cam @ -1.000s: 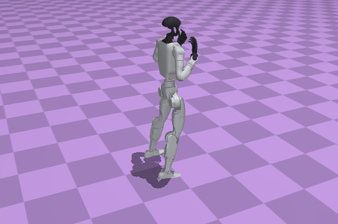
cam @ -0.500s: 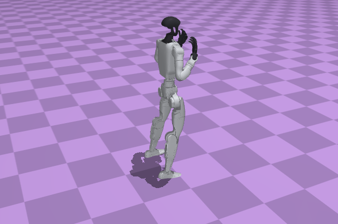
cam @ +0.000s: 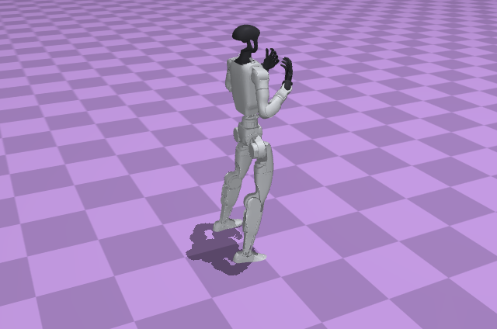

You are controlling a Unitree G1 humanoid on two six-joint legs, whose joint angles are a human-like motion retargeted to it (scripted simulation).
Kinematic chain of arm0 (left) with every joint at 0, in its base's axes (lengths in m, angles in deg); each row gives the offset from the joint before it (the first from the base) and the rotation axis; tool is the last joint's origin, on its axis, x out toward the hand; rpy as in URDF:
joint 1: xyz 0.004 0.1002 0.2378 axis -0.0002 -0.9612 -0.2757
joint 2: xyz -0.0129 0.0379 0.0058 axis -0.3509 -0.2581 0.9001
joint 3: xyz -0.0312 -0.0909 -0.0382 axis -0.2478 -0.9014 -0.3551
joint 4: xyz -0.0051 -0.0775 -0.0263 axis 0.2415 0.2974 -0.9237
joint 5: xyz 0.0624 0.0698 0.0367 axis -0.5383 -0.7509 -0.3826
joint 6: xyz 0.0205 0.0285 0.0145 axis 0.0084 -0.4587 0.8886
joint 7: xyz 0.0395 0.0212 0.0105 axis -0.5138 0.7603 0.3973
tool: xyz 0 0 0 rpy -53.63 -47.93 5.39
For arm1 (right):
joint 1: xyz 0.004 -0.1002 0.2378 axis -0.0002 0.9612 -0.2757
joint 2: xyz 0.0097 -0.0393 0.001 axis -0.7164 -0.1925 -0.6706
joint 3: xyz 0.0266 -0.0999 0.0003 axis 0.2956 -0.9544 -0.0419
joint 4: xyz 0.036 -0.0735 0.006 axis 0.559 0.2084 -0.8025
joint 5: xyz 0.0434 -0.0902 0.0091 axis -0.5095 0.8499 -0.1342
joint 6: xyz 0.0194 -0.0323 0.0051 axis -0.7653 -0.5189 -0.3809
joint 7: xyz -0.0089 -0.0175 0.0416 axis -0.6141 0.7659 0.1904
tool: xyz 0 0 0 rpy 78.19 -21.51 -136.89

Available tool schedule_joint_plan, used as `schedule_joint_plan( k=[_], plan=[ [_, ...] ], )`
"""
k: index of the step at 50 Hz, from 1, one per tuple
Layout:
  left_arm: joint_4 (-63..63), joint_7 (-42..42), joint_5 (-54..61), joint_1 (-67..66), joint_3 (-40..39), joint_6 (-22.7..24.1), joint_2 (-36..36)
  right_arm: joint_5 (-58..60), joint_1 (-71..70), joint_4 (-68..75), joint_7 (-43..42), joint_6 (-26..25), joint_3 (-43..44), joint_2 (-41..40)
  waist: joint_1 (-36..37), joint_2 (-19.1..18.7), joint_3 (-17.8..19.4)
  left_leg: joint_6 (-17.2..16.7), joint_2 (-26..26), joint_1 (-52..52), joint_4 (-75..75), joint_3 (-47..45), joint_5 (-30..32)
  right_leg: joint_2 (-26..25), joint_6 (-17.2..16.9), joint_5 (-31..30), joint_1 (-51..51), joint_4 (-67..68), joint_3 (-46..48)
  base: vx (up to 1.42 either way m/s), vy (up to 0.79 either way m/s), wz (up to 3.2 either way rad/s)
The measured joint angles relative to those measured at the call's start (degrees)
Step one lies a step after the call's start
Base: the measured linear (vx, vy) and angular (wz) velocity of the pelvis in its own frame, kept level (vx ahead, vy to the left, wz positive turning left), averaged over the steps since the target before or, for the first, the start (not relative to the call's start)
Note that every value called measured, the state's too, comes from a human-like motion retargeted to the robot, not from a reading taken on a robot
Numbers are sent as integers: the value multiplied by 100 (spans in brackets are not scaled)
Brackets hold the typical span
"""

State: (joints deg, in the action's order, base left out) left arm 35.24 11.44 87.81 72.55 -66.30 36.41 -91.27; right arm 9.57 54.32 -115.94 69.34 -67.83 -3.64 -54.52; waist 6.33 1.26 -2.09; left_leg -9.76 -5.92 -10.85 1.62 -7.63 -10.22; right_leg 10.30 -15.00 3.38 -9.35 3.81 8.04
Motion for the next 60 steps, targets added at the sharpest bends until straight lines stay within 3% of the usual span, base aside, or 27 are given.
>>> schedule_joint_plan(
  k=[6, 9, 15, 18, 26, 33, 38, 45, 50, 55, 60],
  plan=[
    [837, 443, -2763, -470, -299, -358, -925, 2845, 394, 353, -22, -158, 585, 905, -6, -68, 95, -28, -41, -31, 5, -11, -1, -39, 0, 11, -26, 15, 12, 0, 0, 0],
    [878, 176, -3209, -743, -354, -559, -1144, 3462, 689, 336, 267, -269, 816, 1160, -12, -97, 115, -40, -55, -26, 14, -10, -7, -53, 0, 10, -25, 19, 18, 0, 0, 0],
    [692, -374, -1697, -1061, -212, -678, -935, 2217, 1004, 274, 627, -440, 807, 1013, -19, -125, 98, -47, -62, -30, 22, -8, -18, -62, 0, -2, -38, 8, 20, 0, 0, 0],
    [650, -241, -1598, -923, -150, -583, -825, 1852, 917, 262, 515, -380, 654, 936, -8, -138, 38, -62, -80, -30, 28, -20, -21, -81, 0, -8, -33, 6, 7, 0, 0, 0],
    [1035, 5, -2754, -178, 682, -793, -934, 3769, 137, 536, 428, -348, -67, 1378, -9, -146, 15, -51, -118, -129, 45, -75, -29, -123, 0, 4, -91, 36, -48, 0, 0, 0],
    [451, 558, -2268, -501, 211, -204, -1087, 2597, 439, 145, -31, 81, 325, 1194, 2, -205, 96, -118, -197, -78, 68, -107, 3, -212, 0, -58, -24, 32, -85, 0, 0, 0],
    [132, 525, -1700, -836, -271, -80, -1201, 1690, 762, -308, -26, 148, 767, 1025, -2, -223, 206, -132, -211, -8, 74, -97, 32, -230, 0, -99, 33, 16, -82, 0, 0, 0],
    [229, 358, -1965, -568, 139, -182, -1233, 2532, 582, -164, 116, 47, 530, 1250, -14, -208, 311, -121, -195, 64, 59, -88, 71, -217, 0, -134, 104, 7, -83, 0, 0, 0],
    [396, 498, -1635, -440, 653, -61, -1120, 2276, 460, 155, -65, 196, -46, 1306, -50, -179, 364, -119, -172, 88, 42, -89, 93, -194, 0, -146, 134, 3, -91, 0, 0, 0],
    [260, 660, -1470, -706, 299, 319, -1304, 1916, 895, 14, -201, 521, 410, 1444, -17, -198, 337, -168, -212, 147, 44, -114, 114, -239, 0, -186, 207, -4, -112, 0, 0, 0],
    [150, 786, -1330, -876, 288, 409, -1452, 2117, 990, 2, -478, 666, 528, 1695, -23, -225, 343, -188, -240, 182, 46, -141, 128, -270, 0, -215, 261, -3, -137, 0, 0, 0]
  ],
)
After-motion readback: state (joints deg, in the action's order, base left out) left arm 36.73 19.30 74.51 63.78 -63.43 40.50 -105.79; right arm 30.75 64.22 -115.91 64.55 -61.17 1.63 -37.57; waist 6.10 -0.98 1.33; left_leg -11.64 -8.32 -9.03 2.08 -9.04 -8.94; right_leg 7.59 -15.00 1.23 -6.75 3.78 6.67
